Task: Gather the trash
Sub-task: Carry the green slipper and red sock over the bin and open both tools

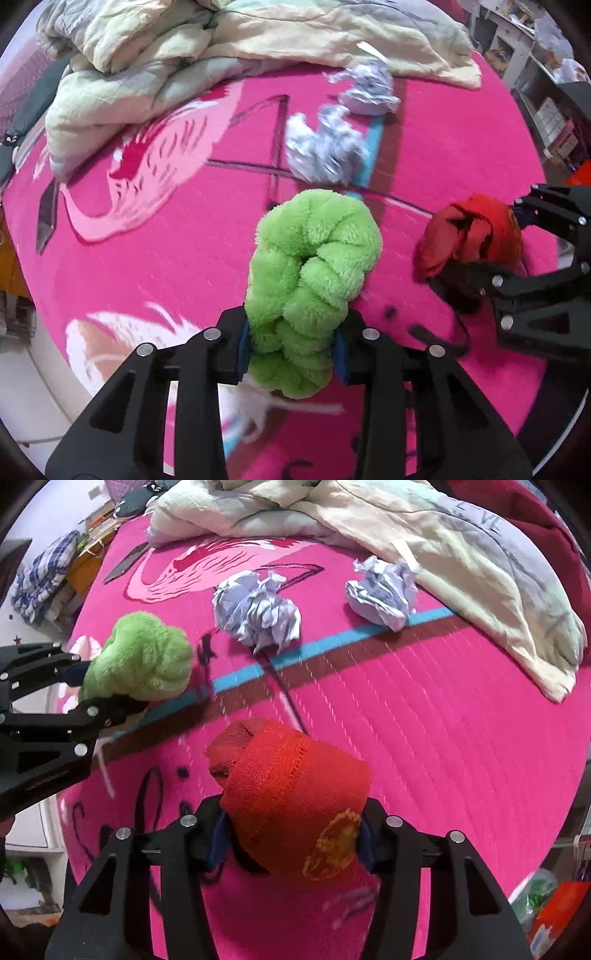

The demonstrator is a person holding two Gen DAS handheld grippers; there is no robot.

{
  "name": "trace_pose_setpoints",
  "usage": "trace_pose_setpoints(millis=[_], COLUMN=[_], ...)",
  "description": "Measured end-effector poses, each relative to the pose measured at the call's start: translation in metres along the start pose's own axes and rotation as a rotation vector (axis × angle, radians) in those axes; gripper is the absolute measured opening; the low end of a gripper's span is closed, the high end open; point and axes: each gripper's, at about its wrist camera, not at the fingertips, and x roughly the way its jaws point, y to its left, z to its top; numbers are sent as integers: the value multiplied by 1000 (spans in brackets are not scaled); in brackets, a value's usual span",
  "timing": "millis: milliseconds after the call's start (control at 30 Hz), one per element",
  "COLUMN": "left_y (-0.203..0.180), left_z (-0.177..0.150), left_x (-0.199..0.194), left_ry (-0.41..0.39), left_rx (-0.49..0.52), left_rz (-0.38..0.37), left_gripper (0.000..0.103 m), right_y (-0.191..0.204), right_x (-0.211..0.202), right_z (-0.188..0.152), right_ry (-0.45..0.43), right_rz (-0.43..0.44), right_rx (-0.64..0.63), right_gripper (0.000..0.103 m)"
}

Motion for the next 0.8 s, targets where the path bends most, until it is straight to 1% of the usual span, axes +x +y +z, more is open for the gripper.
trace_pose_setpoints(millis=[67,167,233,400,600,800], left_y=[-9,-27,-39,-75,-127,-180], left_z=[-7,-16,-21,-30,-27,-21], left_x=[-5,-14,-20,-35,-49,-53], left_ry=[8,9,3,-11,-35,-40], left_rx=[15,41,69,129,215,307], left_rz=[16,9,21,0,-25,-59], left_gripper=[35,36,36,36,37,38], right_y=[0,1,-2,-12,-42,-78], right_x=[-8,-18,-27,-48,-79,-108], right_z=[-10,-27,-40,-67,-107,-150], right_ry=[-1,3,1,-15,-52,-88], right_rz=[-1,-20,-27,-58,-93,-133], right_rx=[-3,-5,3,26,114,224], right_gripper=[50,50,51,51,51,51])
